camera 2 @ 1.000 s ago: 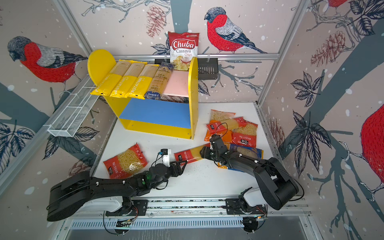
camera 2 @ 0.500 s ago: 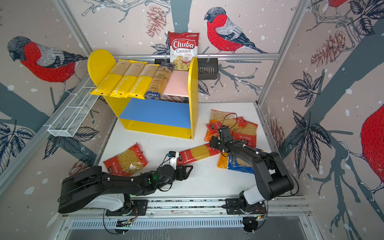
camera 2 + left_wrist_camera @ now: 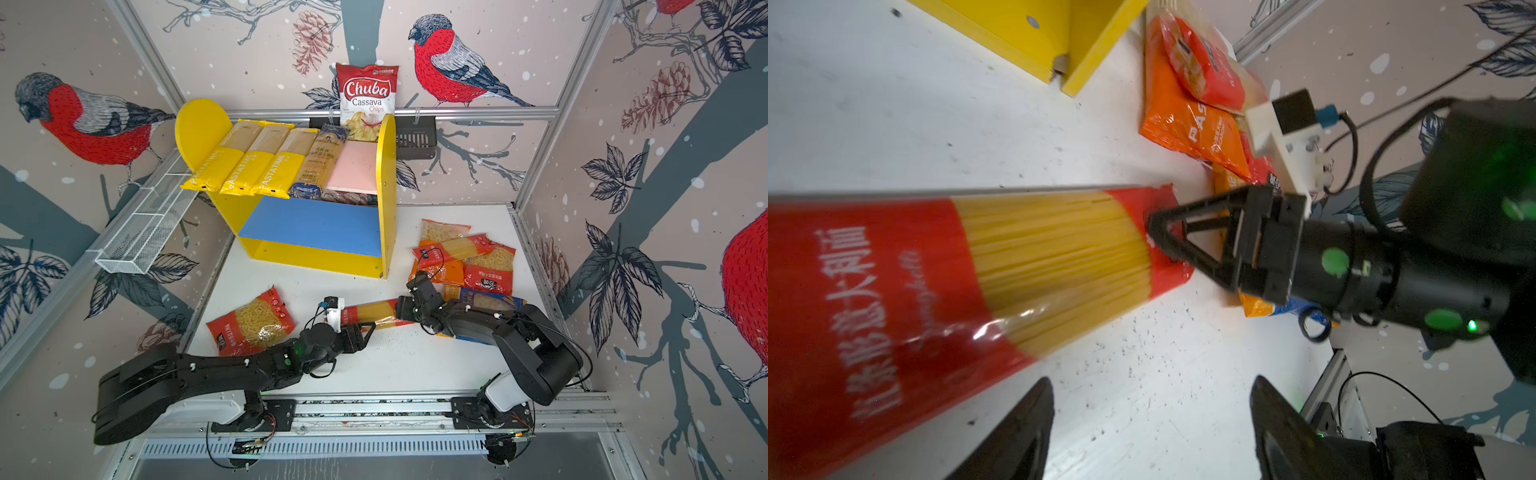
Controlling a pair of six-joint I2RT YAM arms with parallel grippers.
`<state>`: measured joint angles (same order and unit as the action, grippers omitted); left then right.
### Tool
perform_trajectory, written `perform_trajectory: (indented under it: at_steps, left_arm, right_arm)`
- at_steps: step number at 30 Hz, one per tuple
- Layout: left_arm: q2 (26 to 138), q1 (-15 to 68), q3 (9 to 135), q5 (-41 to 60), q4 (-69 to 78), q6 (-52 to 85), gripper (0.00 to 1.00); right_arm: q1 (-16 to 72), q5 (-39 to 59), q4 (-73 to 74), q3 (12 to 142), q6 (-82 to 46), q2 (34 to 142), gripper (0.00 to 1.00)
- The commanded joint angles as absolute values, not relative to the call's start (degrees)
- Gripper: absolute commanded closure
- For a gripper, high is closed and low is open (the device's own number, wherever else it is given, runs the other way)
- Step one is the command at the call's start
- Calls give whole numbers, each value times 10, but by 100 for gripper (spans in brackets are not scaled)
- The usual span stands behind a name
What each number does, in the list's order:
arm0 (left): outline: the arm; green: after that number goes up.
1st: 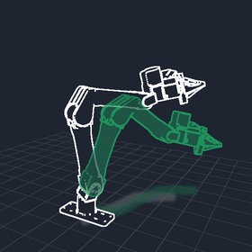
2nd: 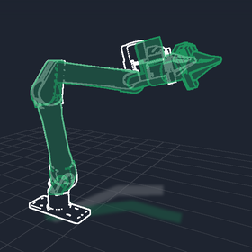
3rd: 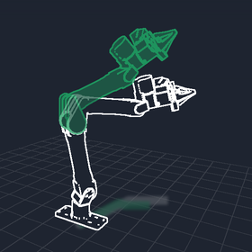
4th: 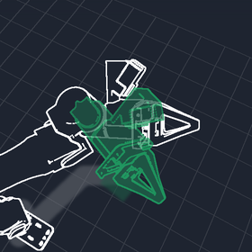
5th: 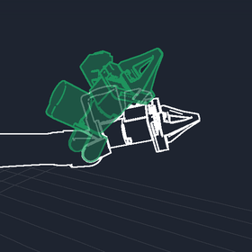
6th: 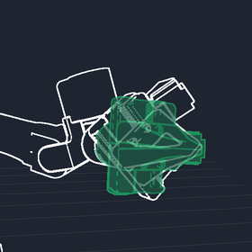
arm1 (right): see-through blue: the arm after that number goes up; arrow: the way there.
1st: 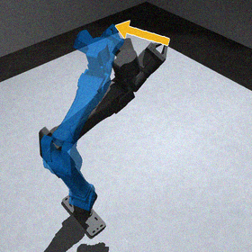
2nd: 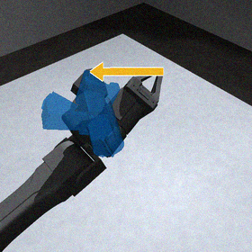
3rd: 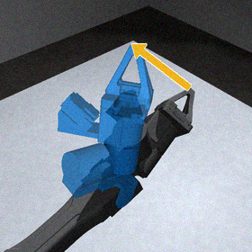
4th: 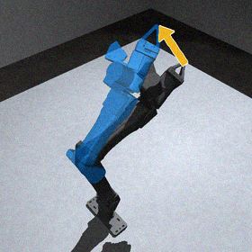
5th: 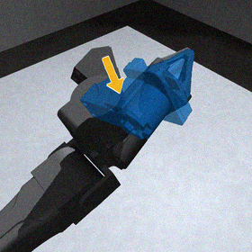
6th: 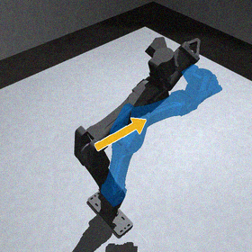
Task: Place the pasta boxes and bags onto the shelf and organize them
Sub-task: 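Drag the red spaghetti pack out of the pile toward the left gripper, then move the left gripper to the red pack's near end while the right holds it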
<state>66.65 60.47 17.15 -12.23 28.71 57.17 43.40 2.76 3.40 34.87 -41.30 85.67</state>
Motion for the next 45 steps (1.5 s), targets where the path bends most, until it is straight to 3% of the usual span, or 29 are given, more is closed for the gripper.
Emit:
perform_trajectory:
  at_steps: [1,4,8,19,30,36,41,45]
  left_arm:
    - [620,593,177,-142,191,565,26]
    - [563,588,178,-156,128,559,26]
    - [513,589,153,-135,125,575,27]
    - [577,628,85,-127,223,686,28]
    - [578,465,67,-44,266,619,31]
    - [597,405,108,-9,251,562,31]
    - [574,404,118,-11,205,559,31]
    - [557,420,105,1,181,587,33]
  right_arm:
    - [476,79,17,348,-459,852,30]
    - [484,104,-3,358,-425,832,31]
    - [443,58,-65,391,-362,824,31]
    - [442,45,29,454,-353,929,32]
    - [489,89,29,362,-392,886,47]
    - [542,95,3,353,-409,854,49]
    - [553,-11,-89,408,-359,841,51]
    - [595,-48,-104,464,-332,878,61]
